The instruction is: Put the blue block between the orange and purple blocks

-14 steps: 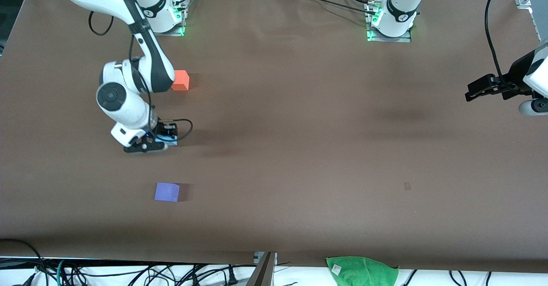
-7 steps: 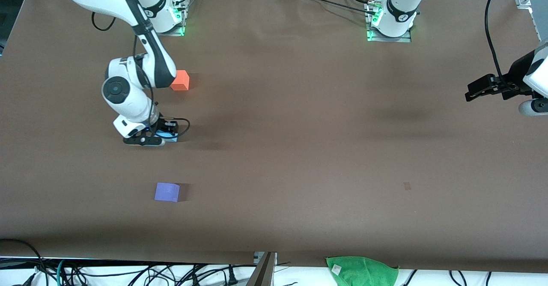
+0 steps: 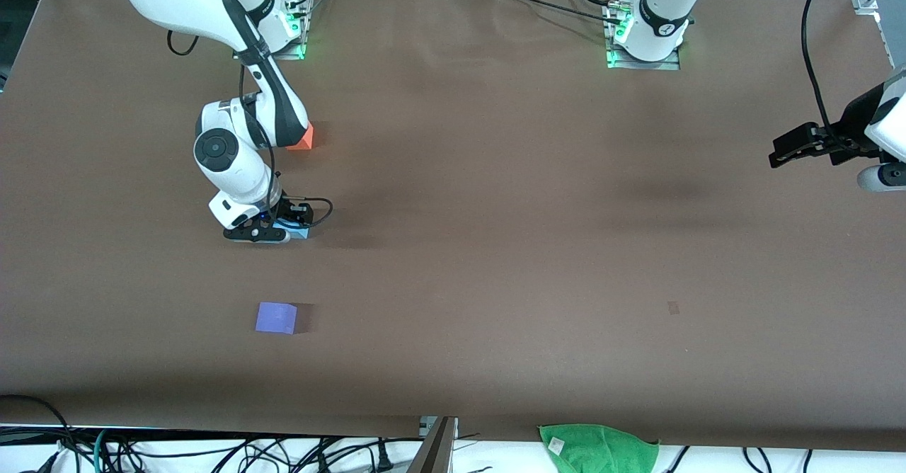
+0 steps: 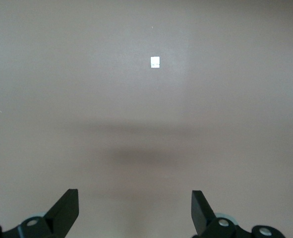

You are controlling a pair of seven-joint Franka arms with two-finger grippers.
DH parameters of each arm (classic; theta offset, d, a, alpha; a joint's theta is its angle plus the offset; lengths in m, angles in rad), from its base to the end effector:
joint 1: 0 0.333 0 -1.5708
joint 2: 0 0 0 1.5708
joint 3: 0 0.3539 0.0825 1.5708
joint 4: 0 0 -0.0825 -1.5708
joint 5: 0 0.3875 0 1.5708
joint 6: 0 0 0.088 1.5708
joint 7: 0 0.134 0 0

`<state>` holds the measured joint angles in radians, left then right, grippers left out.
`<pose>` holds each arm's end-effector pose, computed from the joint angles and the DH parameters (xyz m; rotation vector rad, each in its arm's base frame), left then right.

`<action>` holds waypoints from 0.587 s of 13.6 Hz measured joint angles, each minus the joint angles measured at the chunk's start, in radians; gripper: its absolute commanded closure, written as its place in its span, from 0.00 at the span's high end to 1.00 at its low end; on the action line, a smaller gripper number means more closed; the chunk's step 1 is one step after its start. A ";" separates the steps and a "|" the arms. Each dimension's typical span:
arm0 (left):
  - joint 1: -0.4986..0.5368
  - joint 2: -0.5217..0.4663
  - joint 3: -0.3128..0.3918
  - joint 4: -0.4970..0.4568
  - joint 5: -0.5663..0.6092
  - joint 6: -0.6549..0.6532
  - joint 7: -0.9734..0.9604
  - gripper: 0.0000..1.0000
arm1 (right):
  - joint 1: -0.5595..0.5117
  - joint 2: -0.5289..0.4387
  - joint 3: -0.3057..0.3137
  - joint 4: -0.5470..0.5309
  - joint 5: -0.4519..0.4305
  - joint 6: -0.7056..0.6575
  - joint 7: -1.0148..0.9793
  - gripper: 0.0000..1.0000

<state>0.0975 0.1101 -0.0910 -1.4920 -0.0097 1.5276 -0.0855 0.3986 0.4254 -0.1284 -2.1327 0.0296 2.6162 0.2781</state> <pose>0.5884 0.0055 0.6061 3.1193 0.1438 -0.1168 0.5777 0.1604 0.2167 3.1209 -0.0314 0.1088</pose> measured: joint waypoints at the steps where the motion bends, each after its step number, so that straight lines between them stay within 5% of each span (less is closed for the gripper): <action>1: 0.000 0.000 0.000 0.000 0.000 0.000 0.000 1.00 | 0.000 -0.004 0.000 0.013 0.000 -0.010 0.000 1.00; 5: 0.000 0.000 0.000 0.000 0.000 0.000 0.000 1.00 | 0.000 -0.084 0.001 0.095 0.000 -0.163 0.000 1.00; 8: 0.000 0.000 0.000 0.000 0.000 0.000 0.000 1.00 | 0.000 -0.179 -0.007 0.232 0.000 -0.448 -0.005 1.00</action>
<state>0.0975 0.1102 -0.0910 -1.4918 -0.0098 1.5276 -0.0855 0.3982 0.2462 -0.1350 -1.9011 0.0295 2.1686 0.2732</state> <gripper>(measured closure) 0.000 0.000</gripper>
